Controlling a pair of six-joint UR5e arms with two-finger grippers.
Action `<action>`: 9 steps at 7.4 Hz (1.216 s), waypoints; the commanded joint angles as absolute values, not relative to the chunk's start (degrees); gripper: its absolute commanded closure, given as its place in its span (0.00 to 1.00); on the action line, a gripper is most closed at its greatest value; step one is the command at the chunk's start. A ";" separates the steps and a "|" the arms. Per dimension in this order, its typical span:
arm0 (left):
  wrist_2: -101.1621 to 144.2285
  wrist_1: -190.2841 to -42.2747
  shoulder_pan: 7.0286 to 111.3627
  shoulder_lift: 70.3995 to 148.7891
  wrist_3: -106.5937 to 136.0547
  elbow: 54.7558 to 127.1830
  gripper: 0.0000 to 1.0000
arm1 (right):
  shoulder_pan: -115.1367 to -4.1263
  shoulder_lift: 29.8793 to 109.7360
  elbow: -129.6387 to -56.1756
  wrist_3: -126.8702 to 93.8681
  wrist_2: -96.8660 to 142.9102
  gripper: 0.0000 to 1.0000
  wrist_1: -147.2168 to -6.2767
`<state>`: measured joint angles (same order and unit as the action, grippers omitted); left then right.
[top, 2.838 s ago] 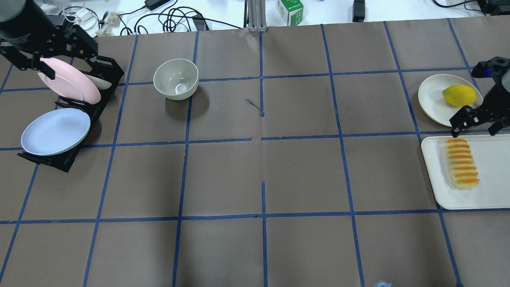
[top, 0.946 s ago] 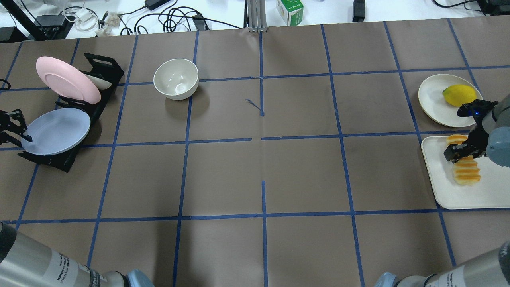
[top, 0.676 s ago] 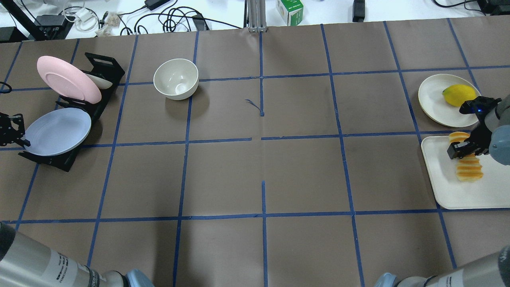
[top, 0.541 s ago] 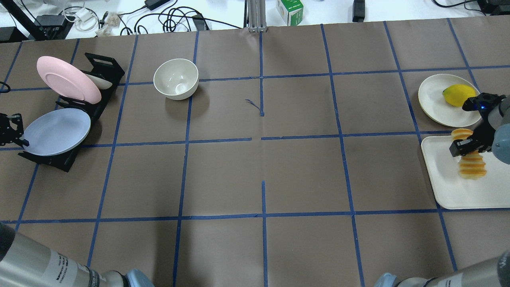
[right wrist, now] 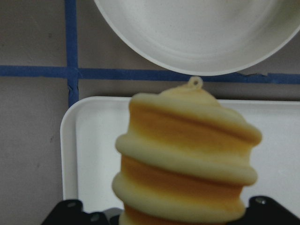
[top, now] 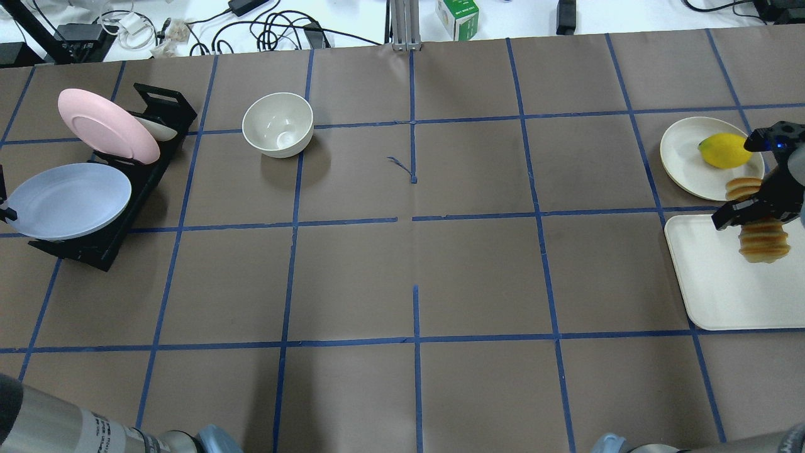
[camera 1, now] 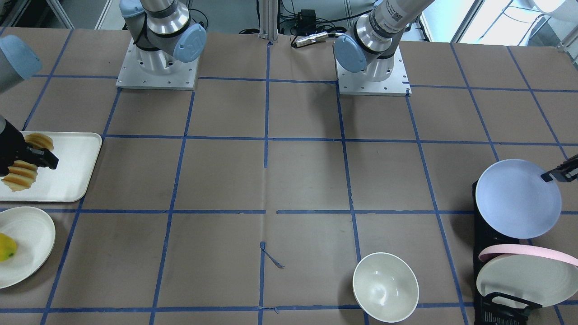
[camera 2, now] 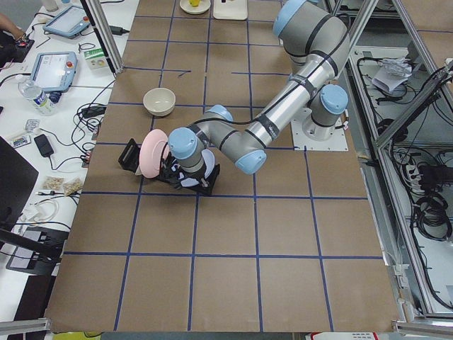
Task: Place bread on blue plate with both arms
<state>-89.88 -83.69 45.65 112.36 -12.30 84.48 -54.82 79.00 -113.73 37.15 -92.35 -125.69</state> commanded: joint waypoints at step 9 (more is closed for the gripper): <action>-70.85 -57.62 87.08 106.40 -8.53 105.54 1.00 | -84.55 79.82 -88.68 4.92 -84.84 1.00 -90.09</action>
